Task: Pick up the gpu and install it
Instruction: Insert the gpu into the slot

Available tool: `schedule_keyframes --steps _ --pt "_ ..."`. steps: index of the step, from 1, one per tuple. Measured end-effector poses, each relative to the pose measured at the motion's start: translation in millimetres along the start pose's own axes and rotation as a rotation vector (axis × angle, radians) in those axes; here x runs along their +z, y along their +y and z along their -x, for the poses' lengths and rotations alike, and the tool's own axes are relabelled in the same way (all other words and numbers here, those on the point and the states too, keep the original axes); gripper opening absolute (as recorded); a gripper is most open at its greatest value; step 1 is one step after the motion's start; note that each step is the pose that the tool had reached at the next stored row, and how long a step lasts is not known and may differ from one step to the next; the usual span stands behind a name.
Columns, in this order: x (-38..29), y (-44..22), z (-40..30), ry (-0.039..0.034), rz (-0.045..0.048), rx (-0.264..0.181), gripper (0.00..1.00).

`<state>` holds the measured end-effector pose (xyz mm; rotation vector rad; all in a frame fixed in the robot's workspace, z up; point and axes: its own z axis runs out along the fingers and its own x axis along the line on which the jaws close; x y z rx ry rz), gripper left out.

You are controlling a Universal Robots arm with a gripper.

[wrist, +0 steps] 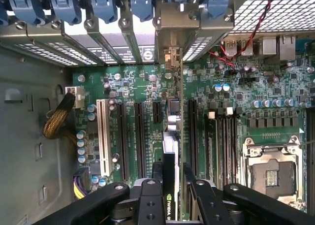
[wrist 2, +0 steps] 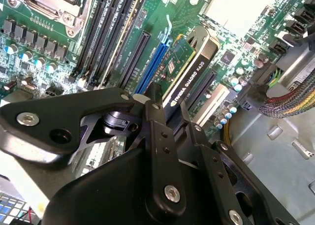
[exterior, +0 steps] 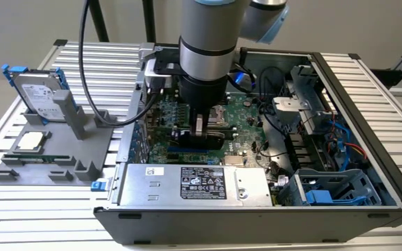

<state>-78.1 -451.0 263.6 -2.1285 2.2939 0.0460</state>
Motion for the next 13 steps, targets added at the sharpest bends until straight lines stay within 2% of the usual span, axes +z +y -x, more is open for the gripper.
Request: schedule_keyframes --steps 5,13 --pt "4.8 0.6 0.2 -0.0001 0.0000 0.000 0.00" --pt "7.4 2.4 0.3 0.0000 0.0000 0.000 0.00"
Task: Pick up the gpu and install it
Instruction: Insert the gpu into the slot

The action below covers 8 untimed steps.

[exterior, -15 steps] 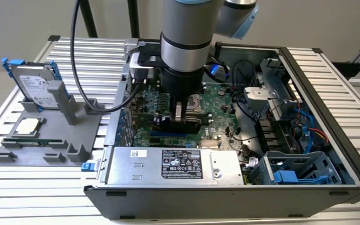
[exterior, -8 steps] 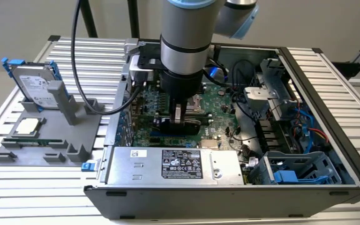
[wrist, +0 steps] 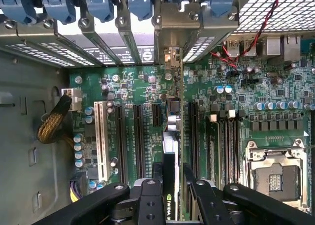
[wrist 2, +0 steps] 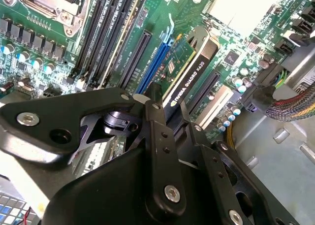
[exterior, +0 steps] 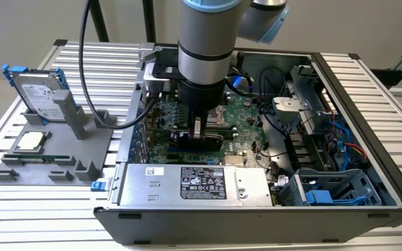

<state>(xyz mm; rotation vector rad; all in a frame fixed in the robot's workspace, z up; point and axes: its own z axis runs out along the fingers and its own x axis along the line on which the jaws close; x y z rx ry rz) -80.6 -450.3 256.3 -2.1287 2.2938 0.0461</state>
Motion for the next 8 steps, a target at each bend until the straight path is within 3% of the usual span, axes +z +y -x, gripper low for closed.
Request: schedule_keyframes --steps 8 --pt "1.2 0.2 0.0 0.0000 0.0000 0.000 0.00"
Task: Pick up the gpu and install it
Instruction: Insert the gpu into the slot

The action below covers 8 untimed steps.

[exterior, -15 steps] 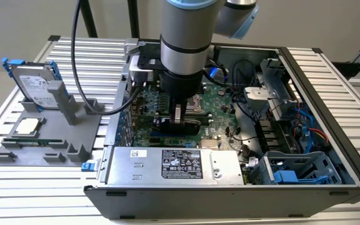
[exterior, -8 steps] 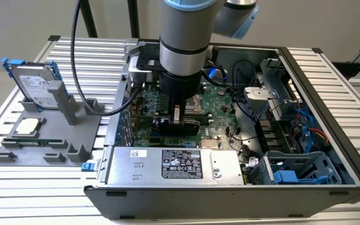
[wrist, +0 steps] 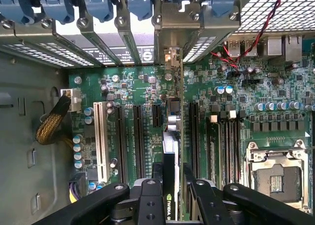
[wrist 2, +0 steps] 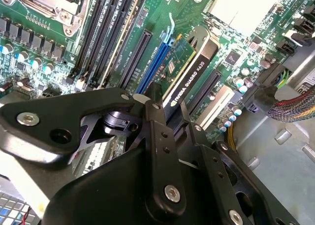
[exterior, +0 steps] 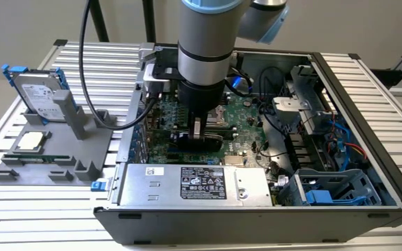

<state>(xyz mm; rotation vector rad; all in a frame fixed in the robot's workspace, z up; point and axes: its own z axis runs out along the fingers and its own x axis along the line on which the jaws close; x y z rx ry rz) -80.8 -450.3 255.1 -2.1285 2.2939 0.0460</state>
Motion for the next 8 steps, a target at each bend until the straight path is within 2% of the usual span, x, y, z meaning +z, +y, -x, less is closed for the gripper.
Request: schedule_keyframes --steps 8 --pt "-0.3 0.0 0.2 -0.0001 -0.0001 0.000 0.00"
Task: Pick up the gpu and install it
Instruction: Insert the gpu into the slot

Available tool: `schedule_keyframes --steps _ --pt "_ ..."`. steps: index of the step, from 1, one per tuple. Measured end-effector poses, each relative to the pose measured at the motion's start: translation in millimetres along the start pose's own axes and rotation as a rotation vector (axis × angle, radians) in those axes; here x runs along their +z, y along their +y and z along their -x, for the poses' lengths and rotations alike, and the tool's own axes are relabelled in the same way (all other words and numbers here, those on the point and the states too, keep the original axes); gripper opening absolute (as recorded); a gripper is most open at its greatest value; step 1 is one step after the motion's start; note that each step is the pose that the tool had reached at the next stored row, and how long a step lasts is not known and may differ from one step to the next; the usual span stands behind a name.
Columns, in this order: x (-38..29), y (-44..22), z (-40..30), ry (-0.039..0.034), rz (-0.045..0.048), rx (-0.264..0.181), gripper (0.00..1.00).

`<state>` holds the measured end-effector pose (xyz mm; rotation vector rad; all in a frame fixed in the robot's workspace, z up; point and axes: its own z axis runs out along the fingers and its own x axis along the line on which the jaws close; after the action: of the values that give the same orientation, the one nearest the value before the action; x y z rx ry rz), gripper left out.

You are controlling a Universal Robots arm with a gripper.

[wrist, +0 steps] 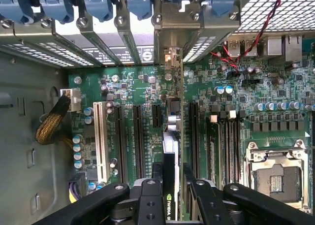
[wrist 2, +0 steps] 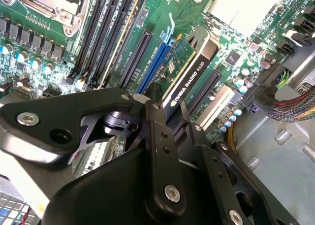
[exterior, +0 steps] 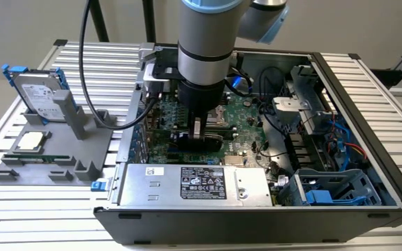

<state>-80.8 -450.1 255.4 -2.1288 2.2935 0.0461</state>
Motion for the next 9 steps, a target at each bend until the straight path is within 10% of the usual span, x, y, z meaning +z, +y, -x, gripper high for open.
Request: schedule_keyframes --steps 9 --pt "-1.1 2.0 3.1 -0.0001 -0.0044 -0.002 0.00"
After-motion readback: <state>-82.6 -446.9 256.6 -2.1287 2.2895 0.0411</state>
